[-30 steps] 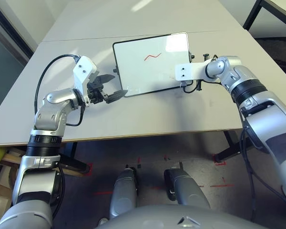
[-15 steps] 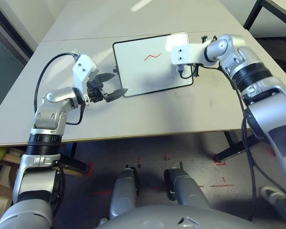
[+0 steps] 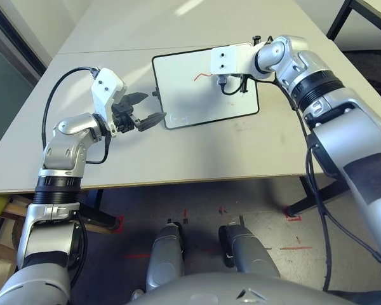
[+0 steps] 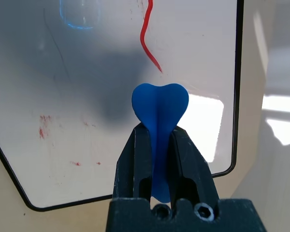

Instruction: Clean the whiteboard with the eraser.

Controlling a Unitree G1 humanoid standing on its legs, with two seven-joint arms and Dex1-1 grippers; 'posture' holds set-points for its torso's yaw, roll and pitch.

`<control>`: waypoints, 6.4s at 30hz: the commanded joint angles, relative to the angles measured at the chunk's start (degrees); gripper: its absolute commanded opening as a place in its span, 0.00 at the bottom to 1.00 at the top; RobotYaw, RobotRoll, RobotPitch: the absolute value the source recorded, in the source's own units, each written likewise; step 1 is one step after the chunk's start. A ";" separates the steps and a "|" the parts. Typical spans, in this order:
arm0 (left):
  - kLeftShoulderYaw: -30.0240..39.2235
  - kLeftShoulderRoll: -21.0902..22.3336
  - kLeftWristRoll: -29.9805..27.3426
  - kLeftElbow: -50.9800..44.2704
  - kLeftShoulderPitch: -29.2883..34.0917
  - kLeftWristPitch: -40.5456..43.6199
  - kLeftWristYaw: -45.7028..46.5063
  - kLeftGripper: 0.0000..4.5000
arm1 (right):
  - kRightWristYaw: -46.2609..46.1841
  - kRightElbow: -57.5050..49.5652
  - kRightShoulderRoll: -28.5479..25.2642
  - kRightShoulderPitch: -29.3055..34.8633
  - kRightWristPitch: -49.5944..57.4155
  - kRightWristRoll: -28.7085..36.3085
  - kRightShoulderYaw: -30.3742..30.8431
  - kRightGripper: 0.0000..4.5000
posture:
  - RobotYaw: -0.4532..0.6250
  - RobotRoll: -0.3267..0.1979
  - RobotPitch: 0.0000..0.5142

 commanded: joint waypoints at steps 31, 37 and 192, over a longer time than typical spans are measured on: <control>2.66 1.93 -0.32 -4.93 4.04 1.81 1.66 1.00 | -11.44 4.34 4.47 0.38 3.73 1.66 -2.41 0.06 | 0.44 0.62 0.23; 3.36 2.25 -0.55 -6.40 5.11 2.55 2.18 1.00 | -12.61 4.72 5.04 0.77 3.92 1.45 -2.26 0.06 | 0.45 0.62 0.23; 14.55 0.63 -2.45 -4.84 5.62 2.98 16.31 1.00 | 5.37 -12.03 -22.87 17.59 35.09 29.47 -28.71 0.99 | 0.41 0.62 0.26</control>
